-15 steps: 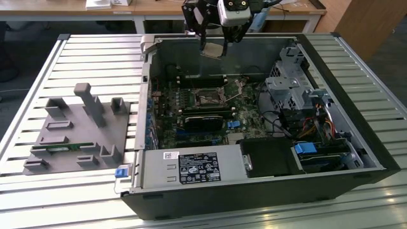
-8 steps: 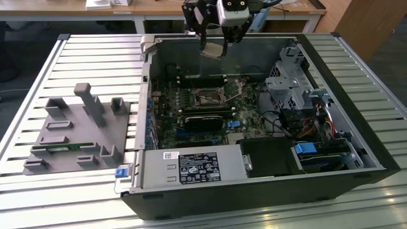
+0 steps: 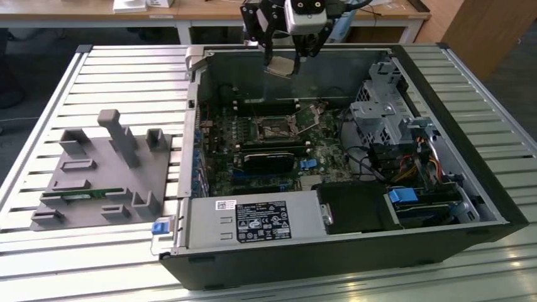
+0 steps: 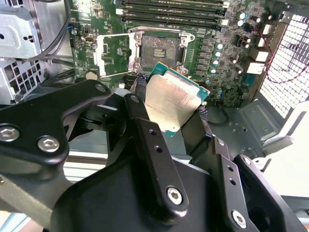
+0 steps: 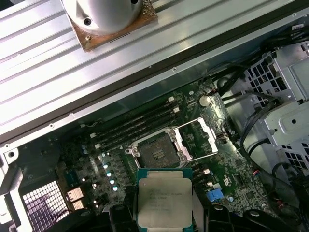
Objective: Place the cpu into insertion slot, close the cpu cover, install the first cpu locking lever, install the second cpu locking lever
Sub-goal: 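Place the cpu into insertion slot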
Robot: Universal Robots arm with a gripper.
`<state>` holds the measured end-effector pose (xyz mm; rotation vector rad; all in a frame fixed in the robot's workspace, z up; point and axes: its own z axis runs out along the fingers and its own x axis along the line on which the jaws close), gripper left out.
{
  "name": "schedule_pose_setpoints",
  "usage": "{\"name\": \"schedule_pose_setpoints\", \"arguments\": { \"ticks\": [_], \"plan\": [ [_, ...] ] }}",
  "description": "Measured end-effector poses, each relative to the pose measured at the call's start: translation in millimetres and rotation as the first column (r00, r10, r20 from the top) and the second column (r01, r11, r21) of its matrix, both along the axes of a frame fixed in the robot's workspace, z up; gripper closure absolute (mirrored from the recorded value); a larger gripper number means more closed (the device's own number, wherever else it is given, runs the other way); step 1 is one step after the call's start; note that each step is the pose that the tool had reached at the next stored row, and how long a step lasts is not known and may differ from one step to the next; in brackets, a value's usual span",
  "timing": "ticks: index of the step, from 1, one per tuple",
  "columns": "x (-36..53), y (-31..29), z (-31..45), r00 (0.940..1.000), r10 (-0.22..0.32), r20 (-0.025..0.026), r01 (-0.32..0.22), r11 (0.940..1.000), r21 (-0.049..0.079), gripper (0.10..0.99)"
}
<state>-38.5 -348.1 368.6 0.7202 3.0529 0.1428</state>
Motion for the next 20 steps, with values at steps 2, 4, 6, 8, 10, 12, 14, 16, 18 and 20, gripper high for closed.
{"name": "schedule_pose_setpoints", "arguments": {
  "ticks": [2,4,6,8,10,12,14,16,18,20],
  "plan": [
    [0.0,0.0,0.0,1.0000,-0.008,0.0000,0.008,1.0000,0.000,0.545],
    [0.0,0.0,0.0,0.9999,-0.015,0.0000,0.015,0.9999,0.000,0.545],
    [-0.1,0.0,0.0,0.9998,-0.022,0.0001,0.022,0.9998,0.000,0.545],
    [-0.1,0.0,-0.1,0.9996,-0.029,0.0001,0.029,0.9996,0.000,0.545],
    [-0.1,0.0,0.0,0.9993,-0.036,0.0000,0.036,0.9993,0.000,0.545],
    [-0.1,0.0,0.0,0.9991,-0.043,0.0000,0.043,0.9991,0.000,0.545],
    [-0.1,0.0,0.0,0.9988,-0.049,0.0000,0.049,0.9988,0.000,0.545],
    [-0.1,0.0,-0.1,0.9985,-0.055,0.0000,0.055,0.9985,0.000,0.545],
    [-0.1,0.0,-0.1,0.9981,-0.061,0.0000,0.061,0.9981,0.000,0.545],
    [-0.1,0.0,-0.1,0.9977,-0.067,0.0000,0.067,0.9977,0.000,0.545]
  ]
}}
